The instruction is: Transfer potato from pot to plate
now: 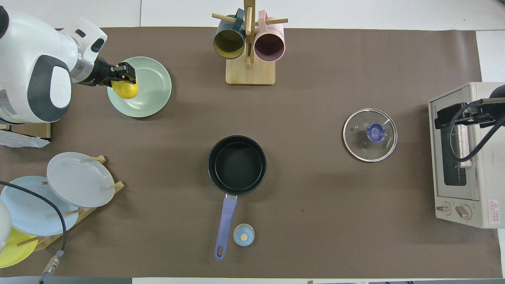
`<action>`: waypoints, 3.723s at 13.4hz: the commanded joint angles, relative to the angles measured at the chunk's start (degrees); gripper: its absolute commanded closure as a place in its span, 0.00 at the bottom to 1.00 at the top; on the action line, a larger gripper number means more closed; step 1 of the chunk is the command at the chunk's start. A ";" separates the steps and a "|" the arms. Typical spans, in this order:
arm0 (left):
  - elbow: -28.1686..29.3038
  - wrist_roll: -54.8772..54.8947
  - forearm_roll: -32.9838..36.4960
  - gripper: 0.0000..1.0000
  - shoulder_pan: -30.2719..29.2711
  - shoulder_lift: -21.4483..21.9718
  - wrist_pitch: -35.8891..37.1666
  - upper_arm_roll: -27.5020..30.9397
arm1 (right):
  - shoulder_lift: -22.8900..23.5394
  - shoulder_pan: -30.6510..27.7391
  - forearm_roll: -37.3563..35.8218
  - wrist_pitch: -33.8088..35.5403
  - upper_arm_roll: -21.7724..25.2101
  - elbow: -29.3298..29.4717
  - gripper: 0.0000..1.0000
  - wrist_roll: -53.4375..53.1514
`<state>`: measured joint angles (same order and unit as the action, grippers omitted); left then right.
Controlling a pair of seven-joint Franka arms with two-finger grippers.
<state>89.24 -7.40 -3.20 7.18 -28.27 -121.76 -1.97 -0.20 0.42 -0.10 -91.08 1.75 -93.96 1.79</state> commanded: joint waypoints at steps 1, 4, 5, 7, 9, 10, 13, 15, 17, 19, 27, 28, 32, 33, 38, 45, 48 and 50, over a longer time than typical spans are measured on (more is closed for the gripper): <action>-0.39 0.72 1.53 1.00 0.37 -0.91 -1.19 0.03 | -0.68 -0.59 0.80 -0.41 -0.17 -0.35 0.00 -0.65; 2.60 0.89 1.53 1.00 0.64 -0.82 -4.10 0.03 | -0.77 -0.77 0.80 -0.59 -0.08 -0.52 0.00 -0.65; 2.69 1.59 1.53 1.00 0.47 -0.82 -4.10 0.03 | -0.85 -0.77 0.80 -0.76 -0.08 -0.52 0.00 -0.65; 2.69 3.09 1.53 1.00 0.20 -0.73 -3.75 -0.05 | -0.85 -0.59 0.80 -0.76 -0.17 -0.52 0.00 -0.65; 2.43 3.00 1.44 0.88 0.11 -0.73 -3.40 -0.05 | -0.85 -0.33 0.80 -0.76 -0.17 -0.44 0.00 -0.65; 1.91 2.92 1.35 0.06 0.11 -0.73 -2.96 -0.05 | -0.85 -0.33 0.80 -0.76 -0.08 -0.43 0.00 -0.65; -1.42 3.00 1.00 0.00 -0.67 0.41 2.72 0.12 | -1.38 -0.50 0.80 -0.41 -0.08 -0.43 0.00 -0.65; -4.15 2.65 -0.57 0.00 -1.12 3.03 8.27 0.21 | -1.38 -0.50 0.80 -0.32 -0.08 -0.43 0.00 -0.65; -3.72 2.13 -0.67 0.00 -1.12 8.38 11.70 0.56 | -1.38 -0.42 0.71 -0.32 -0.08 -0.35 0.00 -0.65; -3.55 2.12 -0.58 0.00 -1.55 13.48 17.67 1.70 | -1.47 -0.42 0.71 -0.23 -0.08 -0.35 0.00 -0.65; 0.12 2.91 -0.41 0.00 -4.90 32.73 37.46 1.79 | -1.56 -0.33 0.71 -0.23 -0.17 -0.26 0.00 -0.65; 3.02 3.00 -0.41 0.00 -4.90 34.93 37.47 1.79 | -1.47 -0.33 0.71 -0.23 -0.17 -0.26 0.00 -0.65; 8.23 3.44 0.21 0.00 -4.11 35.75 33.08 2.84 | -1.47 -0.33 0.71 -0.23 -0.17 -0.26 0.00 -0.65; 7.80 3.44 0.30 0.00 -3.32 34.00 33.25 3.63 | -1.47 -0.33 0.71 -0.23 -0.17 -0.26 0.00 -0.65; -0.11 3.88 3.28 0.00 -2.52 29.33 37.56 4.08 | -1.47 -0.33 0.80 -0.23 -0.17 -0.35 0.00 -0.56; 2.07 3.88 3.29 0.00 -1.21 30.20 35.37 3.90 | -1.47 -0.33 0.71 -0.32 -0.17 -0.26 0.00 -0.56; 3.75 3.88 3.29 0.00 -1.12 30.91 33.78 3.55 | -1.56 -0.33 0.80 -0.23 -0.17 -0.26 0.00 -0.56; 3.75 3.88 3.29 0.00 -0.85 31.00 33.78 3.64 | -1.56 -0.42 0.71 -0.32 -0.17 -0.35 0.00 -0.56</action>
<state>91.60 -4.15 -1.10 5.16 1.63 -86.76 1.01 -1.08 0.37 -0.09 -91.11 1.86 -93.93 1.79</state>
